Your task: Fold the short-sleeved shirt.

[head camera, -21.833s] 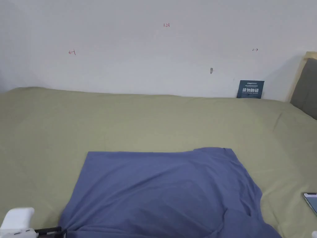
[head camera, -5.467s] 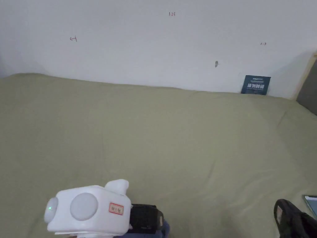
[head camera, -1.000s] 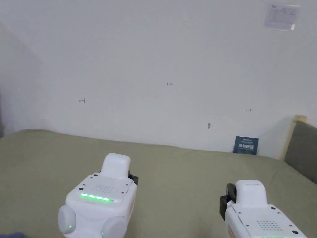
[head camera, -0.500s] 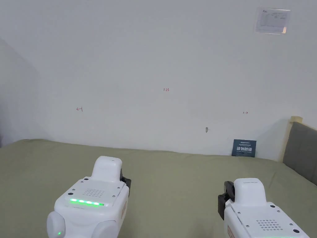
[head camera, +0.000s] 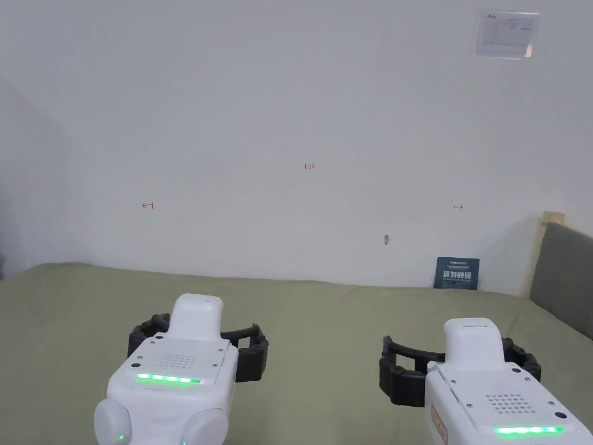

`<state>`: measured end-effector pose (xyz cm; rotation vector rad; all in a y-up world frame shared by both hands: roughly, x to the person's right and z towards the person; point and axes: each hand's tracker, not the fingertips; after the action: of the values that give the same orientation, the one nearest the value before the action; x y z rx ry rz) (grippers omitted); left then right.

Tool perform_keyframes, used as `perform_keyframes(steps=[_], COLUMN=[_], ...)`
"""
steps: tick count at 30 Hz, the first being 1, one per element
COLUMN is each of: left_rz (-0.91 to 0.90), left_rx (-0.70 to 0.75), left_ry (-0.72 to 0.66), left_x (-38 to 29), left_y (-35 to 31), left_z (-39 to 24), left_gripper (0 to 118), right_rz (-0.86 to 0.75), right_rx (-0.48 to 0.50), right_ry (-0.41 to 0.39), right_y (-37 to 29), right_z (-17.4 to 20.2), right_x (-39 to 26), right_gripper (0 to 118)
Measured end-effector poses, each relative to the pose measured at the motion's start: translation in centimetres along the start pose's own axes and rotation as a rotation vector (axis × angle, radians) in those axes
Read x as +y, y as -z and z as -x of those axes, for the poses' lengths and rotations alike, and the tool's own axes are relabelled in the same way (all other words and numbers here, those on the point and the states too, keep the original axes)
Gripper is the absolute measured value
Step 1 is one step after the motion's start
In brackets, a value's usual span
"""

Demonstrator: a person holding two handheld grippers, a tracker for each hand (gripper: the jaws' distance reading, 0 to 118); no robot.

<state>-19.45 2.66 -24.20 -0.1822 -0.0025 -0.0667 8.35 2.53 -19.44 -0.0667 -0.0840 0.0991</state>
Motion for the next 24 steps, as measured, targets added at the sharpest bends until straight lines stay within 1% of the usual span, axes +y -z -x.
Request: perform_keyframes(steps=[9,13,14,18,19,20,21,24], left_rz=[-0.004,-0.023,-0.051,-0.042,-0.036,-0.022,-0.030,-0.100], left_rx=[-0.008,-0.054,-0.061,-0.103,-0.089,-0.033,-0.012,-0.012], left_ry=[0.002,0.011,0.000,-0.046,-0.050,-0.051,-0.041,-0.012], left_x=[0.3,0.6,0.6,0.9,1.0,1.0,1.1,0.7], left_y=[-0.2,-0.8,-0.9,-1.0,-1.1,-1.2,-1.2,-1.4], left_z=[0.1,0.1,0.2,0.6,0.4,0.2,0.0,-0.1], left_gripper=[113,113,113,113,113,113,113,113], right_rz=[-0.013,-0.015,-0.016,-0.017,-0.019,-0.019,-0.019,-0.021], right_rx=[-0.001,0.006,0.004,0.000,0.002,0.002,0.002,0.003], right_ry=[0.001,0.005,0.004,0.003,0.004,0.005,0.007,0.012], right_y=[-0.2,-0.4,-0.4,-0.5,-0.6,-0.6,-0.6,-0.7], right_z=[0.0,-0.2,-0.1,-0.3,-0.3,-0.4,-0.4,-0.5], right_x=[0.2,0.3,0.3,0.4,0.4,0.5,0.5,0.6], right_gripper=[118,118,118,118,118,118,118,118])
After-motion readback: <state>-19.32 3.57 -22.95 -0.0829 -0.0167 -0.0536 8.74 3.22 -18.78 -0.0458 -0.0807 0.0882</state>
